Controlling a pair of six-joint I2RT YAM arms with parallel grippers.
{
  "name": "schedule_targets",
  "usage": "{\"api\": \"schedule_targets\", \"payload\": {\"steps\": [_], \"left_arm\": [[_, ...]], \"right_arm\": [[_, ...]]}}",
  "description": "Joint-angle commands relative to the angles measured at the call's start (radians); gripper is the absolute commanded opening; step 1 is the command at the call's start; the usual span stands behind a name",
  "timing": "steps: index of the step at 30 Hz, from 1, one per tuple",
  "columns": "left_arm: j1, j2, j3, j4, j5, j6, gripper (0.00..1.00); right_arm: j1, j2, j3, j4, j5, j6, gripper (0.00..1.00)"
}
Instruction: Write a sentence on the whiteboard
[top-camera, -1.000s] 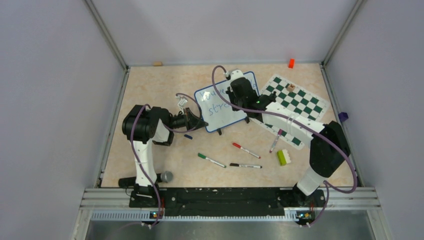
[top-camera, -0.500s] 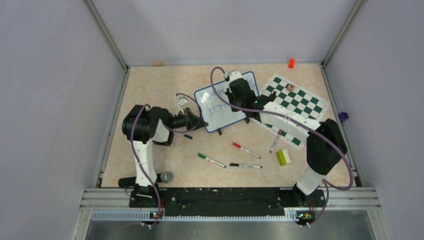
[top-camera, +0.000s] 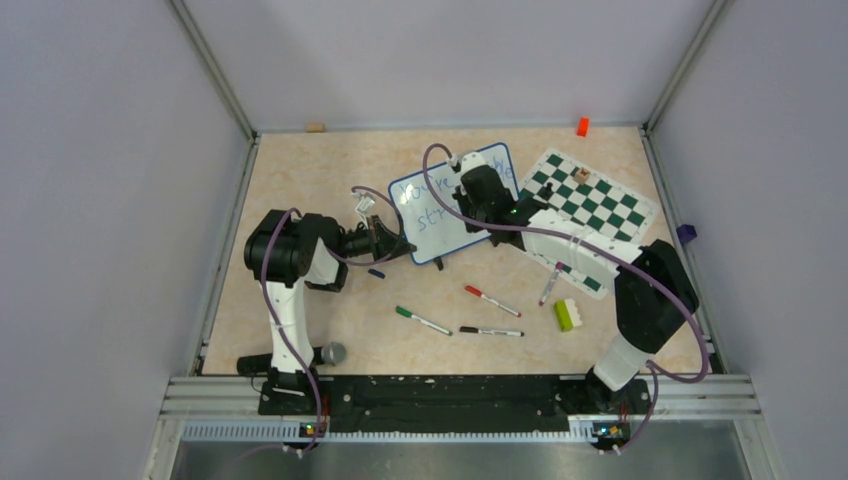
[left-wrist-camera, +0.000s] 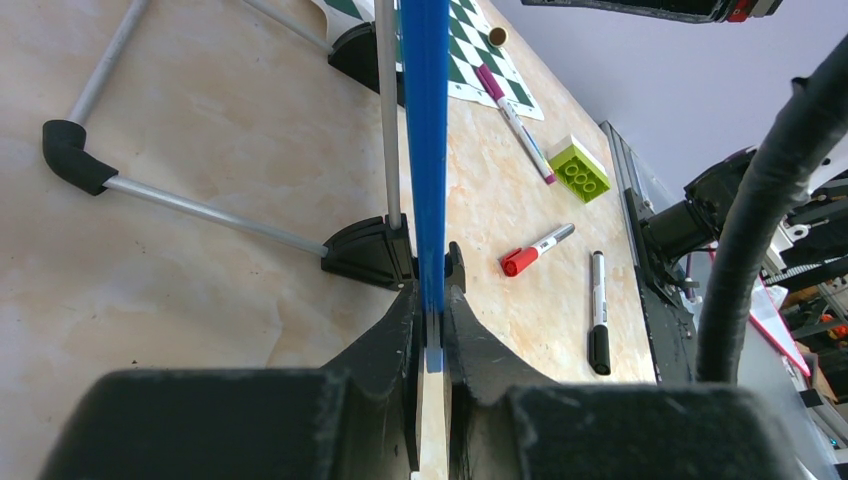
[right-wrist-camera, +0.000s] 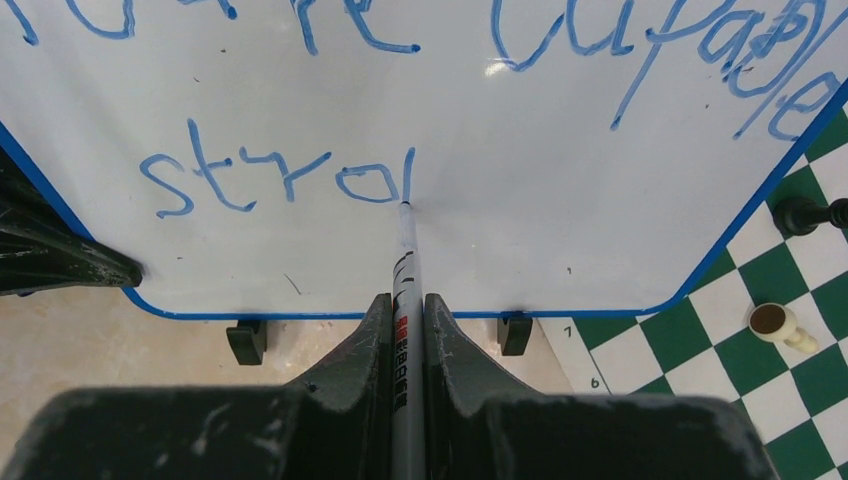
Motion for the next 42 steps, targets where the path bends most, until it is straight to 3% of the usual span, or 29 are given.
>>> {"api": "schedule_targets", "payload": {"steps": [1, 17, 42], "left_arm": [[0.002, -0.034, -0.003, 0.094, 0.045, 0.023, 0.06], [0.002, -0.033, -0.003, 0.094, 0.047, 0.021, 0.06], [0.003, -0.032, -0.002, 0.094, 0.045, 0.021, 0.06]], "right_arm": [[-0.009, -0.021, 0.001, 0.021, -0.007, 0.01, 0.0], [-0.029, 0.028, 0.116, 0.005, 0.036, -0.006, 0.0], [-0.044, -0.016, 0.009, -0.013, 0.001, 0.014, 0.0]]}}
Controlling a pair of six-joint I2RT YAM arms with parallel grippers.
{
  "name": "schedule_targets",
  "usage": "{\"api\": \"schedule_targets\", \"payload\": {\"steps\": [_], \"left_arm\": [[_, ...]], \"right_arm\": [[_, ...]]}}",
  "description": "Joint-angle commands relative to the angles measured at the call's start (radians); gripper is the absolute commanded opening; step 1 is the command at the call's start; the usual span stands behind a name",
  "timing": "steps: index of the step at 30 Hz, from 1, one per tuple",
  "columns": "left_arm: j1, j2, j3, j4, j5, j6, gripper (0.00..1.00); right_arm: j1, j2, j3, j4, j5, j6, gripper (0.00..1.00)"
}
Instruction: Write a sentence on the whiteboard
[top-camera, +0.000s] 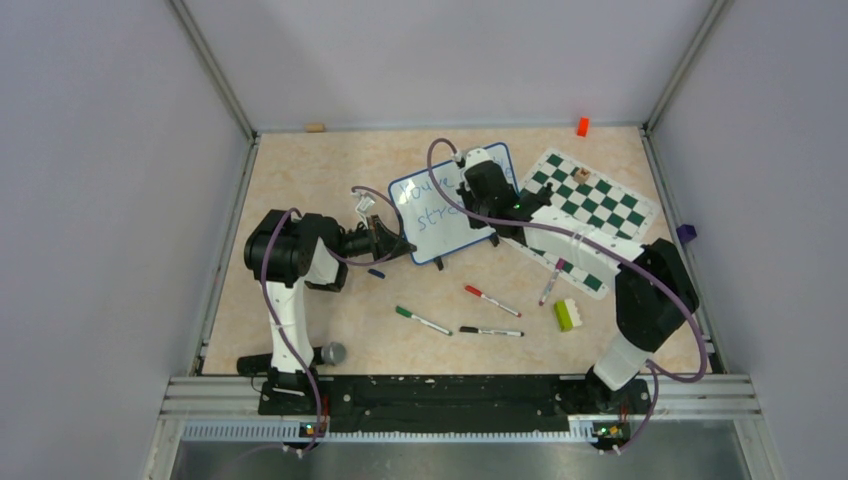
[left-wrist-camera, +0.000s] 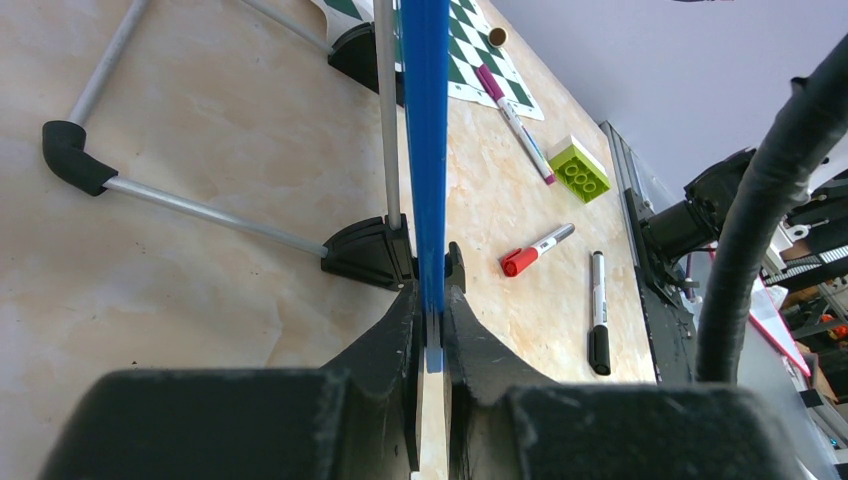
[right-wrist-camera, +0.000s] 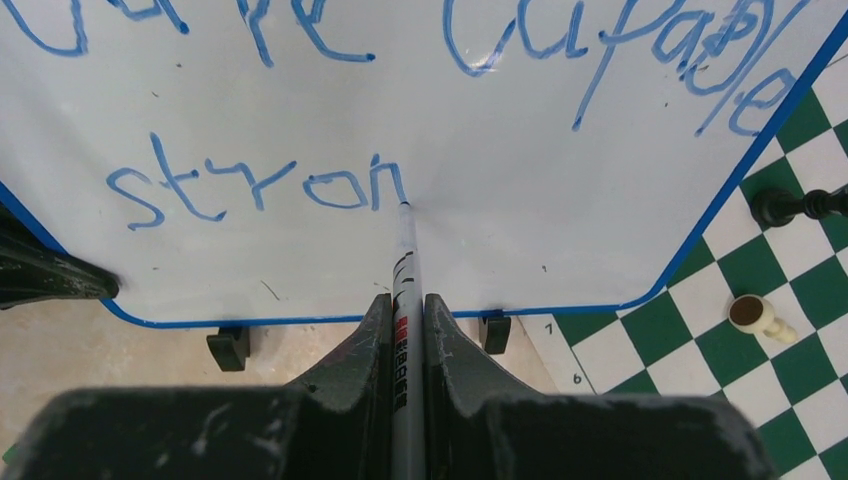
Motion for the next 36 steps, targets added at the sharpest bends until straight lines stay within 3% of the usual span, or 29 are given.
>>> {"api": "schedule_targets", "payload": {"steps": [1, 13, 36], "left_arm": [[0.003, -0.032, -0.002, 0.093, 0.046, 0.021, 0.06], [0.003, -0.033, -0.003, 0.093, 0.045, 0.021, 0.06], [0.003, -0.031, -0.002, 0.093, 0.044, 0.021, 0.06]], "right_arm": [[-0.018, -0.024, -0.009, 0.017, 0.002, 0.013, 0.0], [-0.034, -0.117, 0.021, 0.023, -0.008, 0.025, 0.0], [-0.058, -0.009, 0.082, 0.032, -0.009, 0.022, 0.0]]}}
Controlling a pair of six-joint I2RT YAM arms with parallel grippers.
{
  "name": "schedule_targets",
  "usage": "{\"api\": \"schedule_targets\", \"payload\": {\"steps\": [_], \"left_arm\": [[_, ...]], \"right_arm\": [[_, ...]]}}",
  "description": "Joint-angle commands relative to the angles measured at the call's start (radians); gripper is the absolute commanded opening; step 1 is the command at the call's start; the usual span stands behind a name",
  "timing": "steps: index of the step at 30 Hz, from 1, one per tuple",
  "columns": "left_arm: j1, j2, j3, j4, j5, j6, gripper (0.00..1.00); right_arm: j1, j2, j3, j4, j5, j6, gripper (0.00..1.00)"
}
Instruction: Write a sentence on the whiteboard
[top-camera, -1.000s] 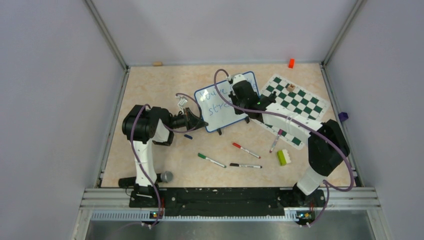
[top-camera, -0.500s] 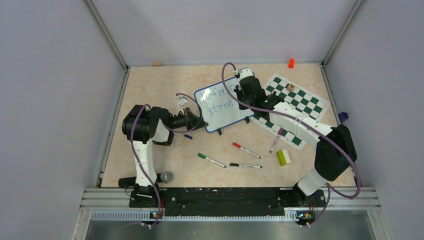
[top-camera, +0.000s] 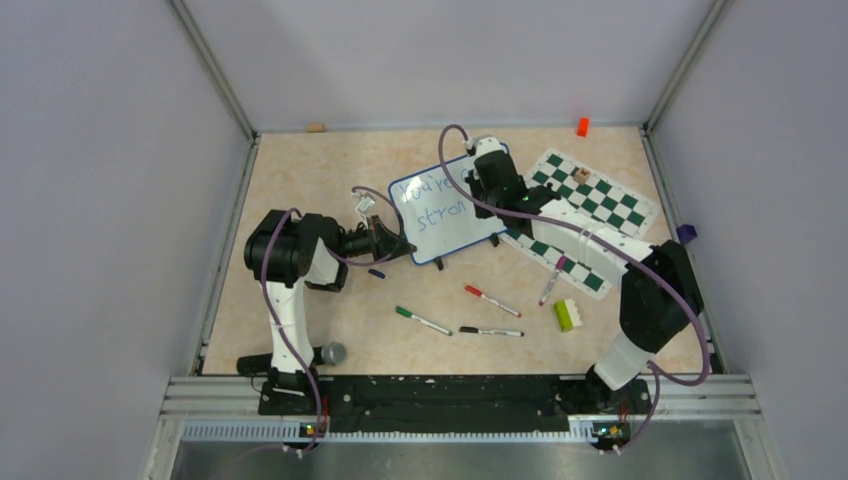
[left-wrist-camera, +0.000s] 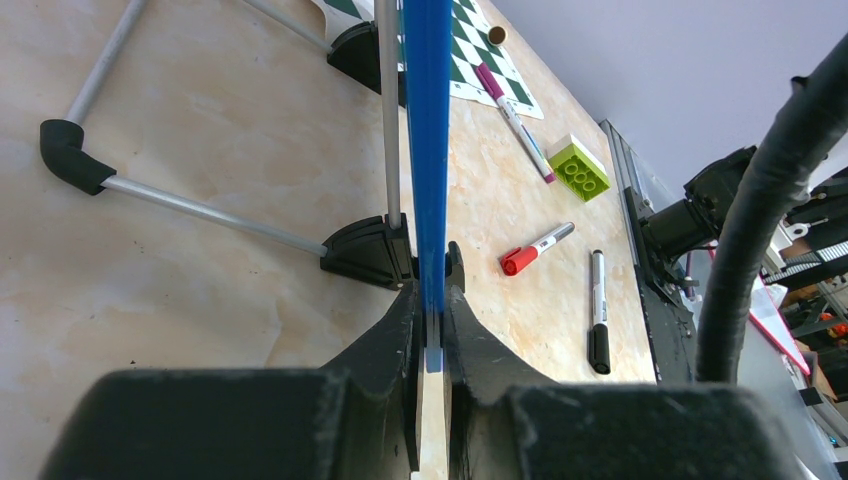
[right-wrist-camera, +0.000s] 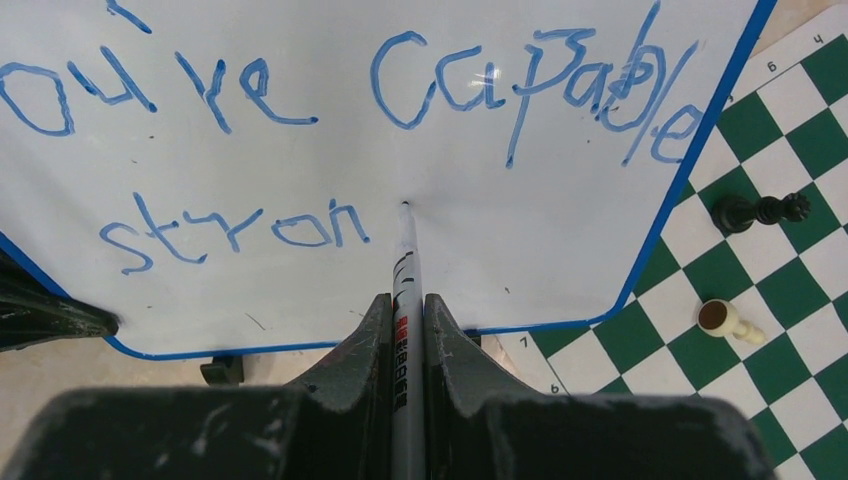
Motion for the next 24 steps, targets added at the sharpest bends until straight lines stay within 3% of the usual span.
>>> {"api": "schedule_targets", "payload": {"steps": [1, 13, 24], "left_arm": [[0.003, -0.032, -0.002, 0.094, 0.042, 0.021, 0.06], [0.003, -0.03, 0.0, 0.094, 0.043, 0.02, 0.06], [0.003, -0.032, -0.001, 0.094, 0.044, 0.021, 0.06]], "right_arm": [[-0.012, 0.016, 0.059, 0.04, -0.001, 0.005, 0.0], [-0.011, 0.015, 0.044, 0.02, -0.078, -0.008, 0.0], [-0.011, 0.008, 0.013, -0.032, -0.053, -0.012, 0.0]]}}
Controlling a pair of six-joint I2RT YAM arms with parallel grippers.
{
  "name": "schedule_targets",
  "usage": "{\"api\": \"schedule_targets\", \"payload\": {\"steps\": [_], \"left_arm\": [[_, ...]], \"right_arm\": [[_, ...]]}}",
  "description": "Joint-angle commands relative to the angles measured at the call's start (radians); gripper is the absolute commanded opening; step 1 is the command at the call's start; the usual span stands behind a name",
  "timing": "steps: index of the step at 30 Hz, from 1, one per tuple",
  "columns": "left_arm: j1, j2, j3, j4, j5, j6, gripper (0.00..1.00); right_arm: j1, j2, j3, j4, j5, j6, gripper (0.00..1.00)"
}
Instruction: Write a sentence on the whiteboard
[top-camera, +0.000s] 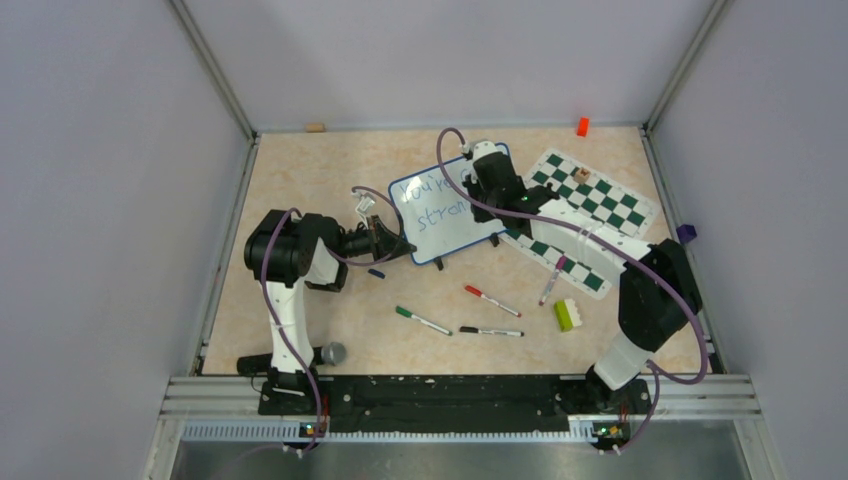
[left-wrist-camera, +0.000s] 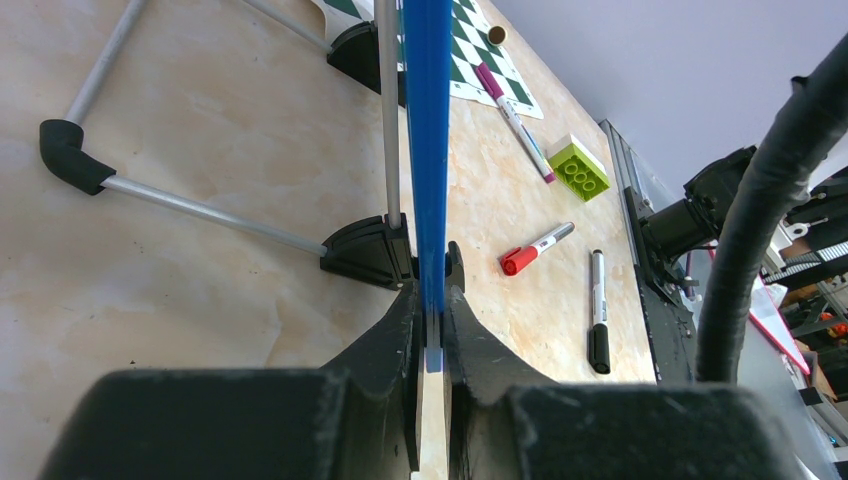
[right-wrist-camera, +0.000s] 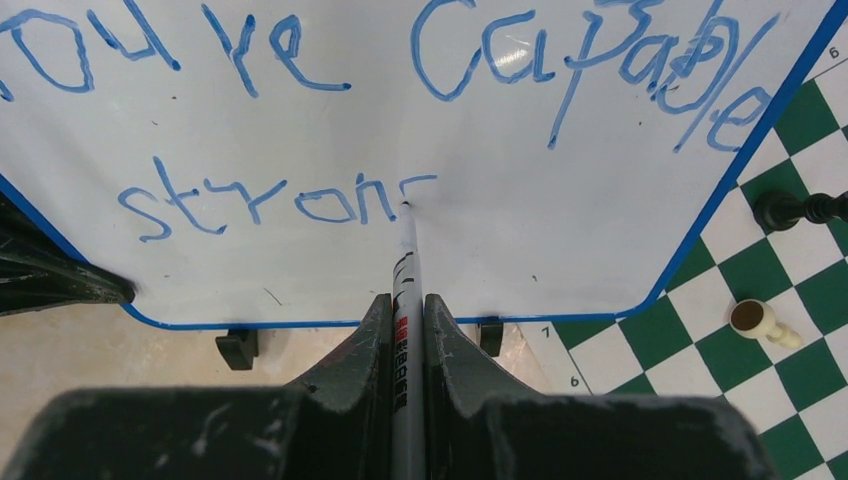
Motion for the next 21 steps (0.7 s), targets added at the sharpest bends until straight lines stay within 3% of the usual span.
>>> {"api": "schedule_targets", "payload": {"steps": [1, 21], "left_arm": [[0.003, -0.032, 0.0, 0.094, 0.044, 0.02, 0.06], [0.003, -0.03, 0.0, 0.094, 0.044, 0.021, 0.06]], "right_arm": [[-0.01, -0.004, 0.013, -0.018, 0.02, -0.009, 0.0], [-0.012, 0.029, 0.092, 0.016, 0.096, -0.002, 0.0]]}}
